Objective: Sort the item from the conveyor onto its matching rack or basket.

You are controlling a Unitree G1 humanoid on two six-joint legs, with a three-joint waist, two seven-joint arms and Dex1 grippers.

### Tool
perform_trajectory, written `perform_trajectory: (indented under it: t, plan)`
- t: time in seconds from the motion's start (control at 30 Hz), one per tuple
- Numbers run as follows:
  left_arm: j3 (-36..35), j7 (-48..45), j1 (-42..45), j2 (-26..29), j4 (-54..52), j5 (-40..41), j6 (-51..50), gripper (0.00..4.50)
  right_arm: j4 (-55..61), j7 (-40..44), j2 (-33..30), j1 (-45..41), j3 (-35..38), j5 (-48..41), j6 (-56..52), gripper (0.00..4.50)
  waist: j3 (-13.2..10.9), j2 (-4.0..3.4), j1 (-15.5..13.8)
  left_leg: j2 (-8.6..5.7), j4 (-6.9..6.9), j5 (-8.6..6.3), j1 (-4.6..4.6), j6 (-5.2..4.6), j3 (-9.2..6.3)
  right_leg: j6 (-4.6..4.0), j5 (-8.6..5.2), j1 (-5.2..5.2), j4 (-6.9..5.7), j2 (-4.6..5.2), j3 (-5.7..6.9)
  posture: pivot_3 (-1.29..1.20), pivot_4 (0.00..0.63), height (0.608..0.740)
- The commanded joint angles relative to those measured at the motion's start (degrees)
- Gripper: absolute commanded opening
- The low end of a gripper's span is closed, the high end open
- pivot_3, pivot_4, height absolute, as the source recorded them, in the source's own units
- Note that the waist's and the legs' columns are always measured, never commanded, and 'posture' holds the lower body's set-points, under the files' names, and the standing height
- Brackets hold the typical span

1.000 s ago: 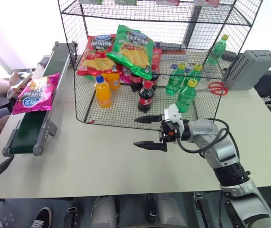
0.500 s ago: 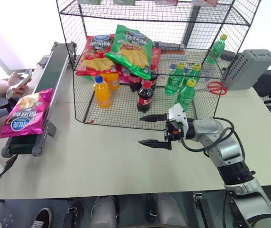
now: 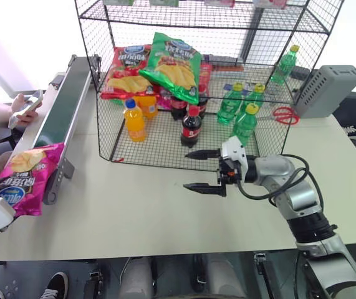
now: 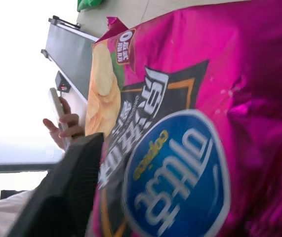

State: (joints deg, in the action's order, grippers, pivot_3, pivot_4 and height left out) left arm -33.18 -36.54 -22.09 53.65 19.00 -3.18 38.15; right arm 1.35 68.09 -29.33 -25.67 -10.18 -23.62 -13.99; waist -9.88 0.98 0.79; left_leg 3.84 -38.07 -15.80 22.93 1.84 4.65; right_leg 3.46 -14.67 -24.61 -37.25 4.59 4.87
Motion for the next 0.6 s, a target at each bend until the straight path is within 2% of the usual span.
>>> perform_trajectory:
  t: [0.03, 0.13, 0.17, 0.3, 0.47, 0.6]
  plan:
    - [-0.52, -0.15, -0.09, 0.69, -1.24, 2.13, 0.03, 1.70, 2.01, -0.24, -0.63, 0.10, 1.92, -0.32, 1.08, 4.50, 0.00, 0.00, -0.02, 0.00, 0.00, 0.00, 0.00, 0.00, 0.00, 0.00, 0.00, 0.00, 0.00, 0.00, 0.00, 0.00, 0.150, 0.740]
    - [-0.92, -0.42, 0.41, 0.82, -1.80, 3.62, -0.94, 0.21, 1.52, -0.41, -0.91, 0.13, 1.86, 0.21, 1.77, 4.50, 0.00, 0.00, -0.02, 0.00, 0.00, 0.00, 0.00, 0.00, 0.00, 0.00, 0.00, 0.00, 0.00, -0.01, 0.00, 0.00, 0.150, 0.740]
    - [-1.24, -0.47, 0.61, 0.75, -2.06, 4.45, -1.46, 0.04, 1.32, -0.53, -0.86, 0.04, 1.90, 0.30, 1.91, 4.50, 0.00, 0.00, -0.03, 0.00, 0.00, 0.00, 0.00, 0.00, 0.00, 0.00, 0.00, 0.00, 0.00, 0.00, 0.00, 0.00, 0.150, 0.740]
    - [-3.46, -1.50, 2.46, -0.62, -6.11, 12.94, -6.56, 0.04, 1.46, -0.63, -0.77, 0.19, 1.76, 0.32, 1.98, 4.50, 0.00, 0.00, -0.09, -0.01, 0.00, 0.00, 0.00, 0.00, 0.00, 0.00, 0.00, 0.01, 0.00, 0.01, 0.00, 0.00, 0.150, 0.740]
    - [-7.89, -12.71, -0.14, -2.93, -22.07, 42.49, -27.02, 0.04, 0.75, -0.45, -0.65, 0.07, 2.12, 0.03, 1.76, 4.50, 0.03, 0.05, 0.02, 0.01, -0.01, 0.00, 0.02, 0.00, -0.03, 0.01, 0.01, 0.01, 0.00, 0.04, 0.00, 0.00, 0.150, 0.740]
    - [-14.11, -16.25, -7.77, -1.39, -36.27, 72.85, -54.44, 0.04, 1.55, 0.76, -1.16, -0.56, 3.99, -4.47, -3.51, 4.50, 0.01, 0.03, 0.36, 0.02, 0.00, 0.00, 0.00, 0.00, -0.09, 0.01, 0.01, 0.02, -0.03, 0.03, -0.02, 0.00, 0.150, 0.740]
